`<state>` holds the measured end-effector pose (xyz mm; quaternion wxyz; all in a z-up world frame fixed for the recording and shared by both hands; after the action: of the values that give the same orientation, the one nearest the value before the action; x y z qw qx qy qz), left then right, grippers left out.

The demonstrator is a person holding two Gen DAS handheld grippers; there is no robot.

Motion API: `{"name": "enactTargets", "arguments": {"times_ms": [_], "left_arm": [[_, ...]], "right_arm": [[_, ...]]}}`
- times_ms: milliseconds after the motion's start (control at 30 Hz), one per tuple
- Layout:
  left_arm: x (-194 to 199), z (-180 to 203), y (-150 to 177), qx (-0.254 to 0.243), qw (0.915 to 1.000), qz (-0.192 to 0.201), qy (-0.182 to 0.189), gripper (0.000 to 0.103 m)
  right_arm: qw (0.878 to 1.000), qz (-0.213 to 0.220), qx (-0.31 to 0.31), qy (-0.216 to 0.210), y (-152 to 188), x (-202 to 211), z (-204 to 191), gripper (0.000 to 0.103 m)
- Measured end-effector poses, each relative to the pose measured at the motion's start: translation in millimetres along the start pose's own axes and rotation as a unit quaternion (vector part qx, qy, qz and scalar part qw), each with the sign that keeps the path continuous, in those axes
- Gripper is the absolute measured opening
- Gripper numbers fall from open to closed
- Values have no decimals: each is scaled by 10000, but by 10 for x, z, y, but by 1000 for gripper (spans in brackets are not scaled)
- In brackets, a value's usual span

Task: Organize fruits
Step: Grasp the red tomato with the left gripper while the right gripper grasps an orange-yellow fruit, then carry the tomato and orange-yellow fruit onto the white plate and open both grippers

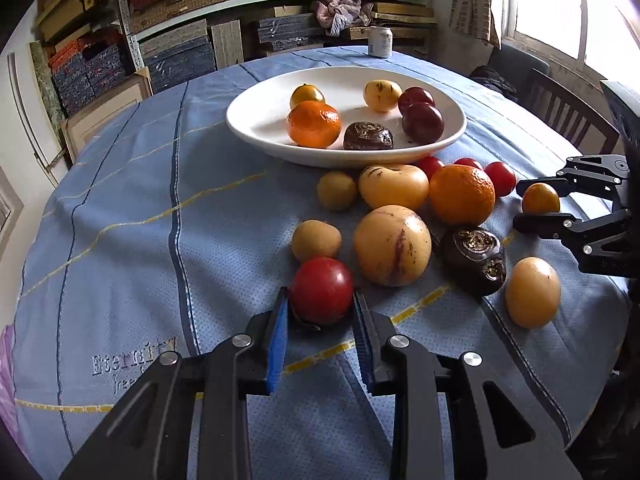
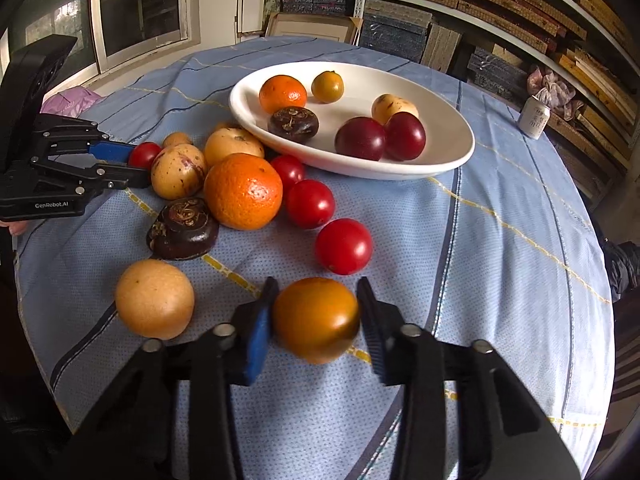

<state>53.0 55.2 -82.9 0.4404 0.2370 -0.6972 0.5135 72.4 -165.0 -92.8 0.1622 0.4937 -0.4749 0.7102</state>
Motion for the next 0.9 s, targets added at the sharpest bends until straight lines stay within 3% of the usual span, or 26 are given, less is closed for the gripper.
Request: {"name": "enactTargets", "arguments": {"times_ms": [433,900], "left_arm": [[228,57,-33,117,9998,160,61,30],[367,35,-349,541,9978,379,26,30]], "right_arm": [[10000,27,-82,25,54,89,-17,38],[9977,646,-116,155,-182,464,117,38]]}}
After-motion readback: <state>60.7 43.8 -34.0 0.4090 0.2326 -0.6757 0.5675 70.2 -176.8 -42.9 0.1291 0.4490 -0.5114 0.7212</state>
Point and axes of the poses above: each gripper's, at about its wrist camera, not at the fingertips, and x roughly against the way its jaws point, z to its right, y to its underside, the point moved 2 cm from there along -x, roughly the way its jaws point, and after that the axes turned 8 degrees about -z, right-handed, at the moved point
